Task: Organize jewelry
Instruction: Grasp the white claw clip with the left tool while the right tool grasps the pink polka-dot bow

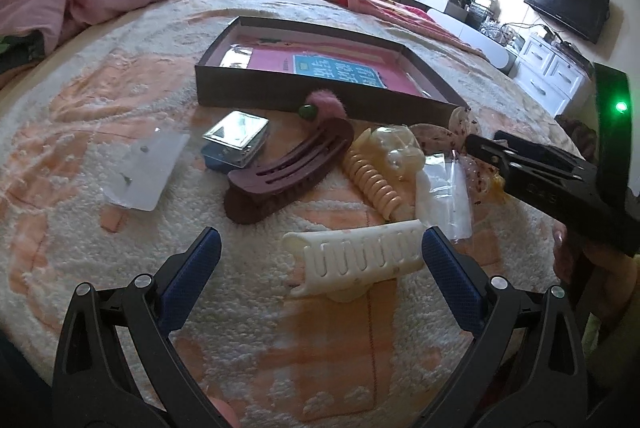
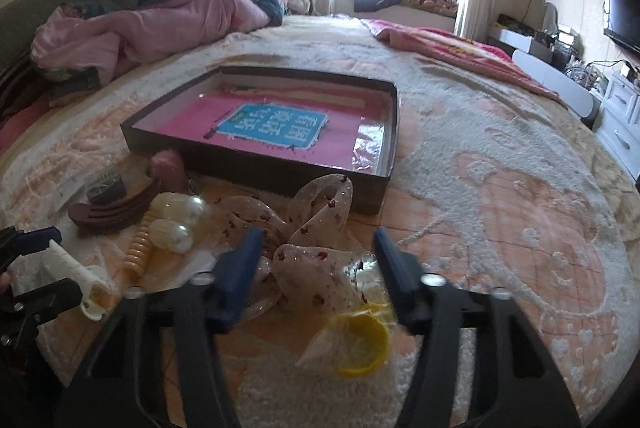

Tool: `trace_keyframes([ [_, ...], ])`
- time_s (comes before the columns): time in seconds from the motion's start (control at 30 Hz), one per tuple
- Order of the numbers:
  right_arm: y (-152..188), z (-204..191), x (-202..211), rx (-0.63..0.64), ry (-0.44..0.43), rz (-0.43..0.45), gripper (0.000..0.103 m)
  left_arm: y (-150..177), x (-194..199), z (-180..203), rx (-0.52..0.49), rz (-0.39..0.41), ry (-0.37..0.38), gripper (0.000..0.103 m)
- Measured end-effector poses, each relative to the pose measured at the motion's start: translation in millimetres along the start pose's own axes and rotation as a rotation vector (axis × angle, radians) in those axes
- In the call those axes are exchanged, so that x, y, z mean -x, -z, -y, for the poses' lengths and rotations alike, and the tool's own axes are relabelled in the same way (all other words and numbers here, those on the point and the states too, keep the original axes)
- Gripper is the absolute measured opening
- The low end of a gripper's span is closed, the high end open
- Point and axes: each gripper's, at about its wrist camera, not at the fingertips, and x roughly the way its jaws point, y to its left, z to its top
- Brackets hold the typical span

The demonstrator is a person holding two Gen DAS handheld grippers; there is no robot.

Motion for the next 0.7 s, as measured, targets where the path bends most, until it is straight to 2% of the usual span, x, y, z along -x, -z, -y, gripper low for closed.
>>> trace_keyframes([
  [0.03,-0.4,1.0,-2.8,-0.003,-0.002,-0.007,0.033,0.1,-1.2,1.3,-0.001,-0.003,0.001,0.092],
  [0.1,-0.6,1.6,-5.9,-0.006,-0.004,-0.009,0.020,0.8,-3.3,3.2,-0.005,-0.010,0.004,0.092],
  [0.2,1.0,1.1,-3.6,-0.002,-0.008,0.014,0.009,1.7,-5.8,6.2,-0.018,-0.016,0.003,0.088],
  [0.23,1.4,2.0,-2.2,-0.004,-0.011,0.023,0.007,1.9,-6.4,6.5,-0.018,-0.014,0.007,0.086],
  [0.3,1.0,6.1,0.2,-0.024,-0.021,0.041,0.003,1.7,-6.8,8.5,-0.018,-0.013,0.021,0.073],
  [0.4,-1.1,13.4,4.6,-0.051,-0.031,0.063,0.003,1.2,-8.1,13.2,-0.043,-0.014,0.019,0.059],
  [0.5,-2.6,18.7,8.6,-0.070,-0.039,0.080,0.002,2.1,-8.1,15.1,-0.061,-0.010,0.010,0.055],
  [0.7,-5.4,28.9,20.1,-0.111,-0.055,0.122,0.002,-1.5,-1.7,16.3,-0.057,0.004,0.035,0.054],
])
